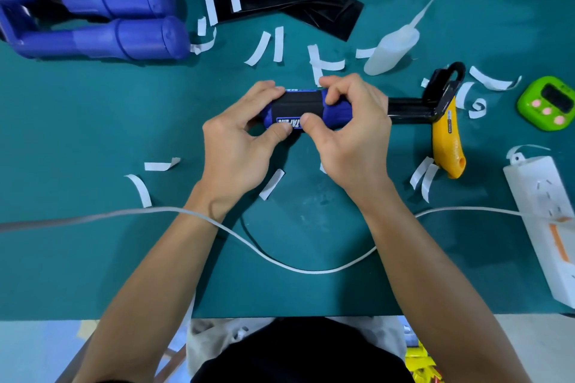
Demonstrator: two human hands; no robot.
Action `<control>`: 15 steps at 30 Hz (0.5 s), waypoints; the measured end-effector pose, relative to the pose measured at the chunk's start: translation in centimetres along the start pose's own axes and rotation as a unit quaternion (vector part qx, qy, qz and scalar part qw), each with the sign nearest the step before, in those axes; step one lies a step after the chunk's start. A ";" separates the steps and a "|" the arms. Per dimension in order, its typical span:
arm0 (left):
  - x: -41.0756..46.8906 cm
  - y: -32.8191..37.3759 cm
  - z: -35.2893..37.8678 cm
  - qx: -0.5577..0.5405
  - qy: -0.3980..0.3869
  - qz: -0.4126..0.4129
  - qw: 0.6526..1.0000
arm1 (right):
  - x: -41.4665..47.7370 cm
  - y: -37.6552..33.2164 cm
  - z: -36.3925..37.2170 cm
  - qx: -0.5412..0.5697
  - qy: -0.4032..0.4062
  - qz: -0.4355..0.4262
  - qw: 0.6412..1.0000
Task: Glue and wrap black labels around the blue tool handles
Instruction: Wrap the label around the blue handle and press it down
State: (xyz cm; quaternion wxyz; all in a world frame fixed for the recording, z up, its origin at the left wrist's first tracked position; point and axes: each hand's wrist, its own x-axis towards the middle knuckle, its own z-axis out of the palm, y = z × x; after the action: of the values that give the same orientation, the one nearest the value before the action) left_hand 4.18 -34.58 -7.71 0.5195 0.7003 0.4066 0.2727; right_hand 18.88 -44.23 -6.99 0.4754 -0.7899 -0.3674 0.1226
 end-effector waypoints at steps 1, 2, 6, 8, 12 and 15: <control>0.0 0.2 0.1 -0.017 0.005 -0.009 1.000 | 0.0 -0.1 -0.1 -0.011 -0.014 0.001 1.000; 0.1 0.3 0.1 -0.034 0.009 -0.019 0.999 | 0.1 -0.2 -0.2 -0.021 -0.025 -0.001 0.999; 0.1 0.6 0.3 -0.089 0.012 -0.056 0.994 | 0.6 -0.2 -0.8 -0.012 -0.035 -0.010 0.999; 0.1 0.7 0.6 -0.101 0.020 -0.063 0.993 | 0.8 -0.1 -1.1 -0.007 -0.043 -0.001 0.999; -0.2 0.9 1.5 -0.094 0.051 -0.058 0.993 | 0.9 -0.1 -1.3 0.007 -0.059 0.012 0.998; -0.5 1.0 2.2 -0.061 0.086 -0.047 0.993 | 0.9 -0.3 -1.3 0.014 -0.054 0.022 0.998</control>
State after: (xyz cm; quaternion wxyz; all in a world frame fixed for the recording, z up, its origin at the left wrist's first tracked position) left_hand 5.98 -36.28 -7.45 0.5366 0.6213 0.4650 0.3315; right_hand 20.03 -44.37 -5.95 0.4631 -0.7836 -0.3729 0.1804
